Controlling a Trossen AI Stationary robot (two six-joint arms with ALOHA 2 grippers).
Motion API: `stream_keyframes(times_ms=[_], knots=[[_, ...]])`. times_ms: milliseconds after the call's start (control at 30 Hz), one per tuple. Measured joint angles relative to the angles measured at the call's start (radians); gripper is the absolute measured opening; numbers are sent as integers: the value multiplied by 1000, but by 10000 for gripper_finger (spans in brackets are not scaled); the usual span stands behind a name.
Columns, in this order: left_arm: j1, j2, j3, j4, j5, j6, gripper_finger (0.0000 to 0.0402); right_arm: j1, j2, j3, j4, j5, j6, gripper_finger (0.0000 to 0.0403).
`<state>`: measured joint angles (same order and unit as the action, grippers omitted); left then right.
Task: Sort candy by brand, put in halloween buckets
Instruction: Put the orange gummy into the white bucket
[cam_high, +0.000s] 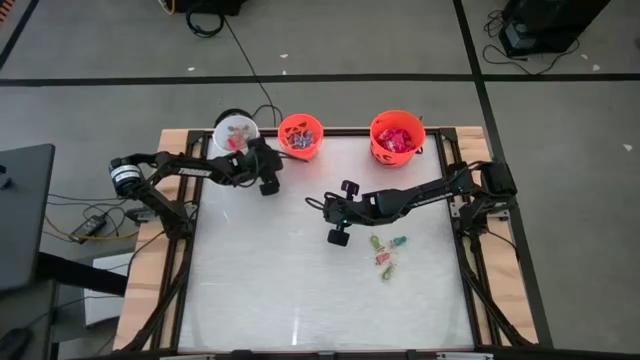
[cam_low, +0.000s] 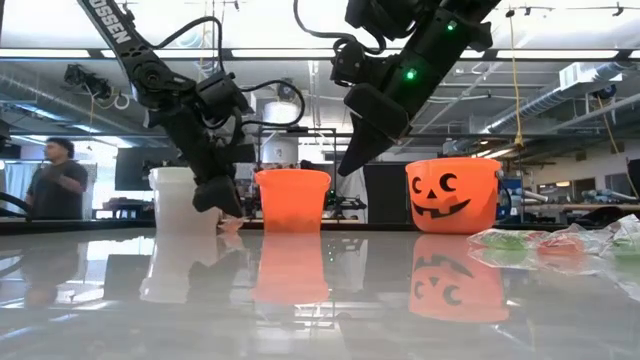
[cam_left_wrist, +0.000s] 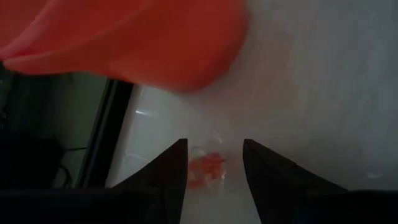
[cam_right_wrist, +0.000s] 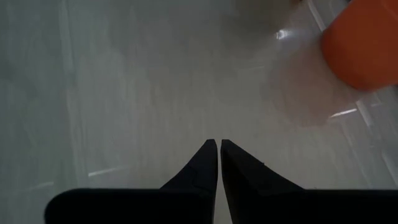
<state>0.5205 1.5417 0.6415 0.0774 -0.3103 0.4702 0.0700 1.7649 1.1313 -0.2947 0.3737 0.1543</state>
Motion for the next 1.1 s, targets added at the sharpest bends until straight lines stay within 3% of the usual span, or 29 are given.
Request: stream_keyframes(times_ms=[533, 800, 1100], knots=[[14, 7, -14, -44, 111, -49, 127, 0, 0, 0, -9, 0, 0, 34], [17, 80, -15, -28, 99, -26, 127, 0, 0, 0, -8, 0, 0, 34], [14, 42, -11, -38, 65, -30, 127, 0, 0, 0, -8, 0, 0, 34]])
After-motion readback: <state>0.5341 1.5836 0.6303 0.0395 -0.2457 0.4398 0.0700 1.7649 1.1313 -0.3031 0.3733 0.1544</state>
